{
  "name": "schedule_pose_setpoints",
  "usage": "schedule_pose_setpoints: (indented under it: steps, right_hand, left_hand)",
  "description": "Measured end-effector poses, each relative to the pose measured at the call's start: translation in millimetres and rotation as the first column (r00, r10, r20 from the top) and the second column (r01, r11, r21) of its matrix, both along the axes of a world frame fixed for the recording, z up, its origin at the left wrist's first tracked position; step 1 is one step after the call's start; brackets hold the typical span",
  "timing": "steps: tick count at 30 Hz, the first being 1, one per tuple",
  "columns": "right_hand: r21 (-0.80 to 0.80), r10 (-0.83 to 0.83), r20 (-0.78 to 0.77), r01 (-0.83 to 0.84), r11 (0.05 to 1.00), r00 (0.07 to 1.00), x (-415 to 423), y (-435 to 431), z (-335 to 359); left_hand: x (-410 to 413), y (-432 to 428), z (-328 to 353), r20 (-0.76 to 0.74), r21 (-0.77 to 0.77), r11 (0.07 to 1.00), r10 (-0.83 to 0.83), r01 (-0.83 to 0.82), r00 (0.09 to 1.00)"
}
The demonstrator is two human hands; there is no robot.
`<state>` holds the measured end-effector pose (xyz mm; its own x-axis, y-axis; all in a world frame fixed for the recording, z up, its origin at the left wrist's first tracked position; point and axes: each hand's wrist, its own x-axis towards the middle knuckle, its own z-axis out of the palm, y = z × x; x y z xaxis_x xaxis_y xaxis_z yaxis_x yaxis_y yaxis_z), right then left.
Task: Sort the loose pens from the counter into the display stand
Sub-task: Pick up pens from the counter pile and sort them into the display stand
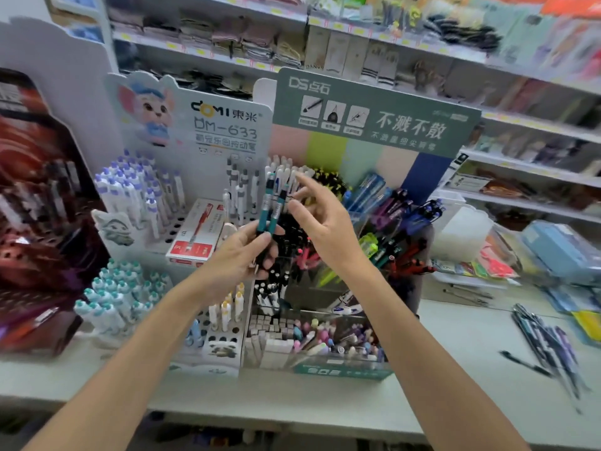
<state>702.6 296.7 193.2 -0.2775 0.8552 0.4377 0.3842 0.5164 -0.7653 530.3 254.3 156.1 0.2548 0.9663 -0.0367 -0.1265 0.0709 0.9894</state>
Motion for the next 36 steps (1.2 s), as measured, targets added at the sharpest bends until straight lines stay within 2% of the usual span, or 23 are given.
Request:
schedule_pose_setpoints:
  steps: [2,6,8,10,12,14,17,20,24,26,30,34,36]
  right_hand:
    - [-0.072,0.026,-0.035,-0.029,0.997,0.999,13,-5,8]
    - [-0.039,-0.021,0.026,0.022,0.999,0.999,55,-13,15]
    - [0.019,-0.09,-0.008,0.09,0.996,0.996,79,-20,20]
    - [0.056,-0.237,-0.128,0.246,0.968,0.963,110,-18,22]
    - [0.05,-0.371,-0.189,0.386,0.921,0.909,141,-12,23]
    - [0.069,-0.422,-0.123,0.432,0.899,0.898,162,-5,17]
    - [0.156,-0.445,0.012,0.438,0.885,0.895,166,1,4]
    - [0.163,-0.445,0.112,0.425,0.89,0.888,159,11,-11]
    - [0.024,-0.347,0.35,0.362,0.932,0.87,161,21,-30]
    - [0.015,-0.323,0.441,0.353,0.936,0.837,163,21,-37]
    - [0.077,-0.328,0.459,0.331,0.94,0.826,157,21,-38]
    - [0.092,-0.409,0.44,0.413,0.906,0.799,156,22,-38]
    - [0.047,-0.318,0.49,0.34,0.939,0.812,154,24,-35]
  left_hand:
    - [23,4,5,-0.077,0.026,0.992,-0.117,0.12,0.99]
    - [70,13,15,-0.169,0.026,0.939,-0.335,0.344,0.927]
    - [90,16,20,-0.193,0.012,0.913,-0.397,0.407,0.897]
    - [104,22,21,-0.218,0.019,0.935,-0.342,0.354,0.914]
    - [110,29,16,-0.254,0.078,0.978,-0.168,0.193,0.952]
    - [110,34,9,-0.247,0.123,0.992,-0.006,0.037,0.969]
    - [107,35,2,-0.212,0.151,0.985,0.11,-0.079,0.971]
    - [102,32,-1,-0.201,0.182,0.975,0.162,-0.125,0.966]
    - [93,29,-2,-0.202,0.194,0.968,0.199,-0.16,0.959]
    - [90,28,-2,-0.219,0.201,0.966,0.208,-0.165,0.953]
    - [89,29,-4,-0.281,0.227,0.964,0.203,-0.14,0.938]
    - [85,29,-5,-0.339,0.274,0.953,0.221,-0.129,0.915]
    - [82,28,-6,-0.358,0.294,0.948,0.228,-0.122,0.905]
